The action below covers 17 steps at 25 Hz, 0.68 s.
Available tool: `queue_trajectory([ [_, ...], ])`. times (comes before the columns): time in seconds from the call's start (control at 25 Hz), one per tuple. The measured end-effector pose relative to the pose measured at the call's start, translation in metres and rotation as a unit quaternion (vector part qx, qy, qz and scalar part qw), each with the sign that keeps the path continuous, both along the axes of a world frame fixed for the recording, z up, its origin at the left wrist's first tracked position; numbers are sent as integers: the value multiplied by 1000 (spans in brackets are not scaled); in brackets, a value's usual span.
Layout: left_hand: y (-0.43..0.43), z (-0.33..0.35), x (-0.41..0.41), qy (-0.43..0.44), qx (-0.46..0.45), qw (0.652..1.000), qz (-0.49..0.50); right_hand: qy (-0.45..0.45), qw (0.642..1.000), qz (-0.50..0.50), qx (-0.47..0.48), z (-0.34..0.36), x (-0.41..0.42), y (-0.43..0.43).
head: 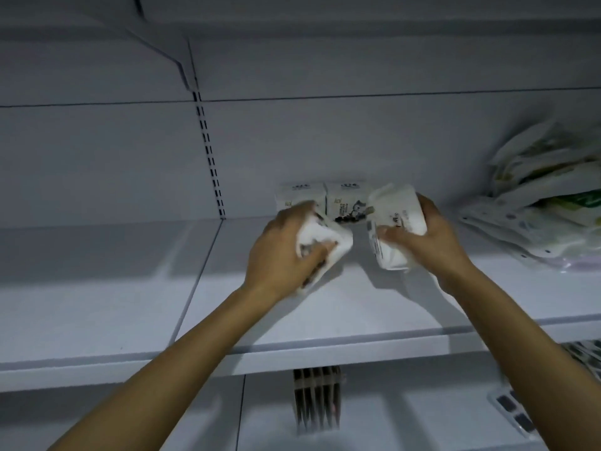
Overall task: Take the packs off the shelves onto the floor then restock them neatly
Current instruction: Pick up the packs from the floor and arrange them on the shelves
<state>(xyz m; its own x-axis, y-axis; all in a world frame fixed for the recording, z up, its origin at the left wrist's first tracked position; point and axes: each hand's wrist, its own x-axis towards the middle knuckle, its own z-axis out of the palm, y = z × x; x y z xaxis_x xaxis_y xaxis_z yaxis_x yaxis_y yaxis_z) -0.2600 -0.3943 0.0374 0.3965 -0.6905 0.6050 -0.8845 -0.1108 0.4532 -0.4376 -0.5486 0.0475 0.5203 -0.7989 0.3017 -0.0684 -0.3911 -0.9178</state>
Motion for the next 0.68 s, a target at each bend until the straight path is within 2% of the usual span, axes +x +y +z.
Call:
queue_trajectory([
  [0.04,-5,7,-1,220,-46,974,-7,-39,995,29,88,1,1,-8],
  [0.08,-12,9,-1,402,-104,910,-10,-61,985,48,155,0,2,-16],
  [0.12,-17,6,1,504,-149,851,-8,-75,974,63,204,-1,3,-21],
  [0.16,-22,1,3,536,-170,827,-1,-84,965,76,236,-3,5,-25],
  [0.28,-29,-16,0,528,-157,834,23,-66,952,106,278,-13,8,-28],
  [0.4,-27,-14,-5,461,-123,878,22,-60,945,116,300,-22,8,-31],
  [0.44,-27,-13,-6,473,-119,873,-24,-69,941,116,310,-24,6,-32],
  [0.52,-27,-16,-14,547,-85,818,-157,-84,934,119,325,-26,3,-35],
  [0.56,-27,-19,-17,556,-54,807,-191,-86,934,123,325,-27,2,-36],
  [0.6,-30,-22,-17,536,-29,823,-185,-84,935,127,322,-28,1,-38],
  [0.68,-37,-21,-9,455,-38,884,-96,-73,940,123,310,-31,2,-39],
])
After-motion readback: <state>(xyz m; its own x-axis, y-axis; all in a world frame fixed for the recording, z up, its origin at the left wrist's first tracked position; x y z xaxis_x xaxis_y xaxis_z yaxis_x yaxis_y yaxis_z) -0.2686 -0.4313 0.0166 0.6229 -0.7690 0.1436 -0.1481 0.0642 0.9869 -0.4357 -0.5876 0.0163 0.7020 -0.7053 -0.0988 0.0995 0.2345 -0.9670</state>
